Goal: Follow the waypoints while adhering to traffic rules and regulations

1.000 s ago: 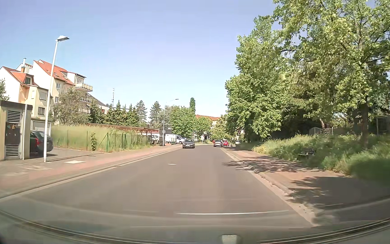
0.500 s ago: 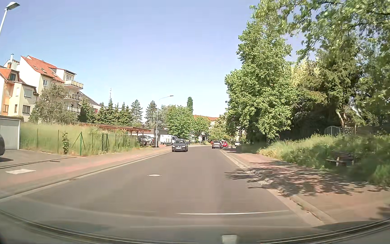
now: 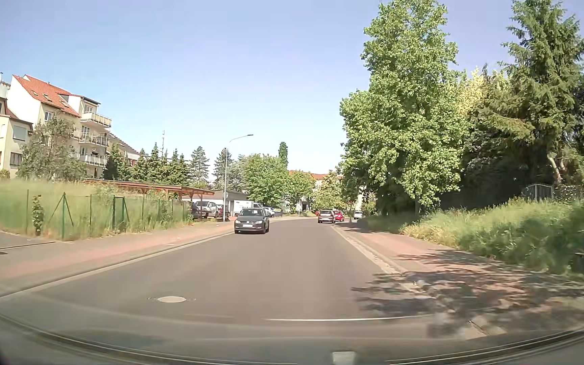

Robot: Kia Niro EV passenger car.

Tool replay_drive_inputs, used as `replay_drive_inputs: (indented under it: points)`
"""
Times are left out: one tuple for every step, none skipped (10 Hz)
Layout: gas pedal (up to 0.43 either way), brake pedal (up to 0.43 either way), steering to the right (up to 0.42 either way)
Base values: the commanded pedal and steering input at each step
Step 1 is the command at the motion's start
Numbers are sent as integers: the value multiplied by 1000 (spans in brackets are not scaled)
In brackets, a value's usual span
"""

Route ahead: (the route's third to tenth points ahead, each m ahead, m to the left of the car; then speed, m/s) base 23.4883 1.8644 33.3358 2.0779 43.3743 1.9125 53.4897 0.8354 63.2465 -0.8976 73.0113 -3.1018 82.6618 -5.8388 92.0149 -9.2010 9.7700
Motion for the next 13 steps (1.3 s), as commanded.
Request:
replay_drive_inputs:
  points:
    - [150,30,1]
    - [150,30,0]
    - [138,30,-1]
    - [138,30,-2]
    - [138,30,-3]
    - [130,30,-6]
    - [130,30,-12]
    - [130,30,-15]
    - [110,30,-17]
    - [98,30,-17]
    - [98,30,-17]
    - [87,30,-17]
    - [87,30,-17]
